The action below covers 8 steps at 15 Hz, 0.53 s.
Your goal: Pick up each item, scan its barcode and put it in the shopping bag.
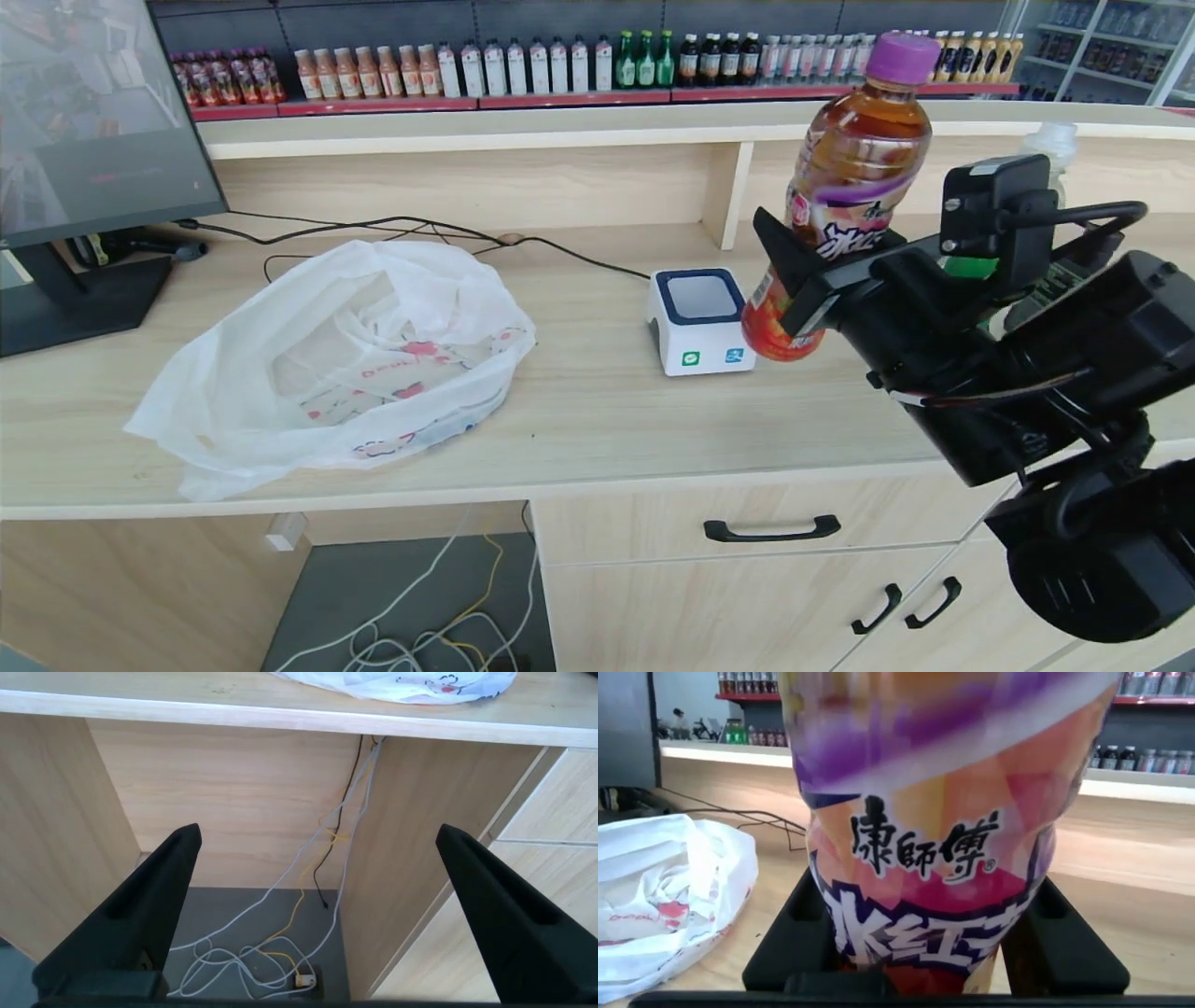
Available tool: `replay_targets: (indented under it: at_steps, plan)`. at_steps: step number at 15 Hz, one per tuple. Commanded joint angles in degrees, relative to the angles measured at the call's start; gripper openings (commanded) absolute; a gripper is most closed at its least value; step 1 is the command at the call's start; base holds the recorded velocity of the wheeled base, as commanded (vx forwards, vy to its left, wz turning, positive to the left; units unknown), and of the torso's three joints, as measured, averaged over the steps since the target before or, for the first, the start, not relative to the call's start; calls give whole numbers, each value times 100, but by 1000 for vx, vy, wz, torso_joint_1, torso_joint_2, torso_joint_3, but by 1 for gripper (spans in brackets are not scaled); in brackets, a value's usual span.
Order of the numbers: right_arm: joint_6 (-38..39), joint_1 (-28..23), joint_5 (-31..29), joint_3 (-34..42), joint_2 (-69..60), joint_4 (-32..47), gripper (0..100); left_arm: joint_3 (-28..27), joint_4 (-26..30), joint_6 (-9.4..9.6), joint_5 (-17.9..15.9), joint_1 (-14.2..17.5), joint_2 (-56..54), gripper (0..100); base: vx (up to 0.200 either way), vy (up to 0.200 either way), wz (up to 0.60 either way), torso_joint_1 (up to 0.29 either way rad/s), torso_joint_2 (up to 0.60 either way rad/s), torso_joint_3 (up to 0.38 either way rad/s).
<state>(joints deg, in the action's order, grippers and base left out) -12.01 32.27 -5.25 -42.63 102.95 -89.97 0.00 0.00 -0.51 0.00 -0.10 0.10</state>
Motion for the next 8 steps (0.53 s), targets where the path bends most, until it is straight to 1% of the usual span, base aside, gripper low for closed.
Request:
replay_targets:
  at_steps: [1,3,4,7,8]
  plan:
    - [-179,-10,51,-404,463,-3,0,0,0,-2,0,1,-1,100,0,0,0,0,0,0]
    - [-504,-19,112,-747,639,49,0,0,0,-2,0,1,-1,100,0,0,0,0,0,0]
    - [-759,-28,147,-1019,665,313,0,0,0,-2,0,1,-1,100,0,0,0,0,0,0]
    - [-1454,-28,710,-1714,797,1087,0,0,0,-2,0,1,-1,100,0,0,0,0,0,0]
    - [-1568,-28,754,-1916,823,1262,0,0,0,-2,0,1,-1,100,0,0,0,0,0,0]
